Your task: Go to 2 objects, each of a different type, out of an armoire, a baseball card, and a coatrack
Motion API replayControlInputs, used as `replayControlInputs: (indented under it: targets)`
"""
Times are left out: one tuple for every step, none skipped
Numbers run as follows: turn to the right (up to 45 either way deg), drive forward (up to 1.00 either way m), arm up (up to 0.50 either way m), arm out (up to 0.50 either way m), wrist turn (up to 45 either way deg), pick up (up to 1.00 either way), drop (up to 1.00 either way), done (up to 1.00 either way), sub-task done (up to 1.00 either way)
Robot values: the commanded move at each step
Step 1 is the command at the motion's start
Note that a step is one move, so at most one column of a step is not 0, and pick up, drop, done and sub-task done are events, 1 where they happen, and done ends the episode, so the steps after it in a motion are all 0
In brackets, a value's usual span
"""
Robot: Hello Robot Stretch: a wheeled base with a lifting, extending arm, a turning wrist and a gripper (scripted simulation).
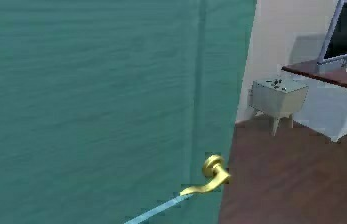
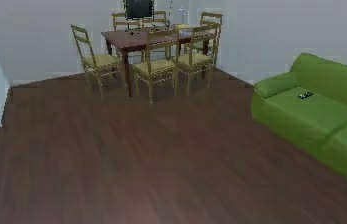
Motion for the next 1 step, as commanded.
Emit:
replayControlInputs:
  targets:
    - [-45.0, 0.0, 0.0, 0.0, 0.0, 0.0, 0.0, 0.0, 0.0]
